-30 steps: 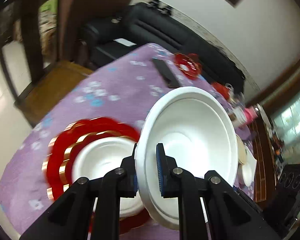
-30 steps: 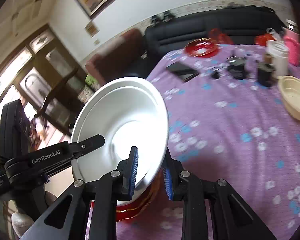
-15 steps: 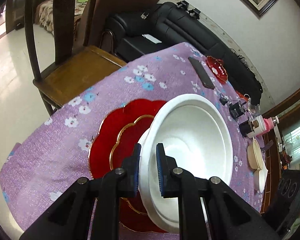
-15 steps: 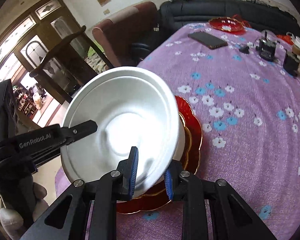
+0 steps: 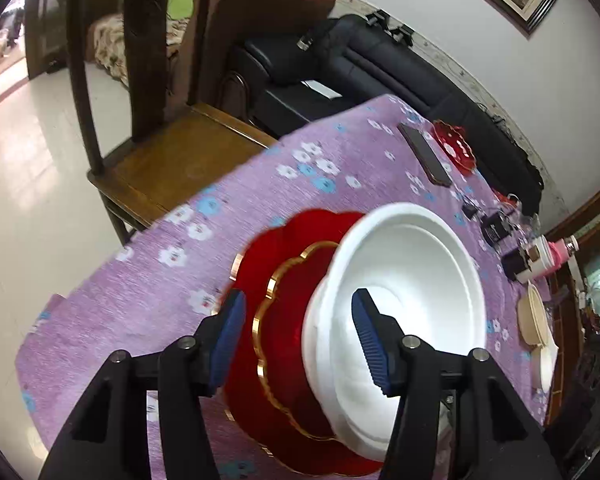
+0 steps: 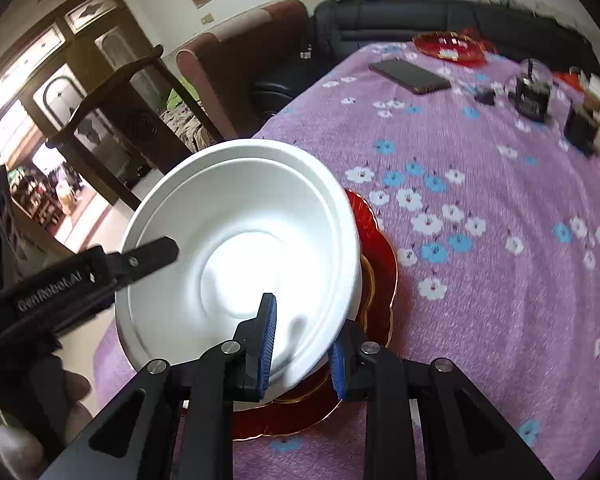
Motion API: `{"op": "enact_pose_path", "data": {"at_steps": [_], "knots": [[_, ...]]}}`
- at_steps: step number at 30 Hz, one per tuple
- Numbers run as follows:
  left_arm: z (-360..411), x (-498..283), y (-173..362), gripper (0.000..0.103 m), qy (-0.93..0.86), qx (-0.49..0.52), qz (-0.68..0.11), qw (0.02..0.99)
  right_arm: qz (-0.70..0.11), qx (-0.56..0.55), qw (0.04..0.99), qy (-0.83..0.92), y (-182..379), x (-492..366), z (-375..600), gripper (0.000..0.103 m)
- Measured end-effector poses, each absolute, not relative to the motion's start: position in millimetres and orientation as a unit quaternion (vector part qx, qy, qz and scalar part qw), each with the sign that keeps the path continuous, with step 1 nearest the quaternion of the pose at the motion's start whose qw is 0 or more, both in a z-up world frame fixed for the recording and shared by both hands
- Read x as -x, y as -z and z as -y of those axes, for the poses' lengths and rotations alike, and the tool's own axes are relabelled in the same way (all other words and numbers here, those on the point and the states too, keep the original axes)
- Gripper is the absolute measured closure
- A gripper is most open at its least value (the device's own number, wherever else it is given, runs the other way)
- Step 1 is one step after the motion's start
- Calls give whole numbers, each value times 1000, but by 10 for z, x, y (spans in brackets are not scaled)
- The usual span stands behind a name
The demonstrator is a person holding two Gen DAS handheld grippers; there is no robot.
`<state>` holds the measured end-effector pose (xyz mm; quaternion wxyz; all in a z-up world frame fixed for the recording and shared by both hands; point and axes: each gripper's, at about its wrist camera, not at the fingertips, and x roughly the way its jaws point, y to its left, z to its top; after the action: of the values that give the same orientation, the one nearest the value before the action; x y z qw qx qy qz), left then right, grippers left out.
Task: Organize plates and bowls
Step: 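Carry the white plate with the right tool over the red plate stack, then lower the white plate onto the stack and open the right tool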
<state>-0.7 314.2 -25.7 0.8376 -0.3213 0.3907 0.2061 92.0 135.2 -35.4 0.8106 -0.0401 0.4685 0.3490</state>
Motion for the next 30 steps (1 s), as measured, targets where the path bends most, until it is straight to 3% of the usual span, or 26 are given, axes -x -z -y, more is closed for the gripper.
{"op": "enact_pose_path", "data": {"at_steps": [8,13,14,17,18,27,30], "knots": [[-3225,201,106,46,-220,331,-354,847,-463,42,818,-338,353,-951,-1335,77],[-3179,305,-41,38,-239,309,-328,860,-461,46,824,-327,324,-963,-1311,76],[-3160,317,-76,38,-240,303,-323,864,-464,43,823,-325,323,-972,-1308,72],[-3097,353,-166,37,-241,284,-312,874,-467,26,823,-323,314,-1005,-1270,40],[-3079,359,-186,37,-240,280,-310,876,-464,21,825,-322,300,-1012,-1247,37],[-2853,403,-381,35,-269,207,-278,898,-425,-7,849,-315,52,-945,-966,37],[-2707,394,-434,30,-291,162,-267,904,-399,-14,862,-312,-77,-875,-825,37]]}}
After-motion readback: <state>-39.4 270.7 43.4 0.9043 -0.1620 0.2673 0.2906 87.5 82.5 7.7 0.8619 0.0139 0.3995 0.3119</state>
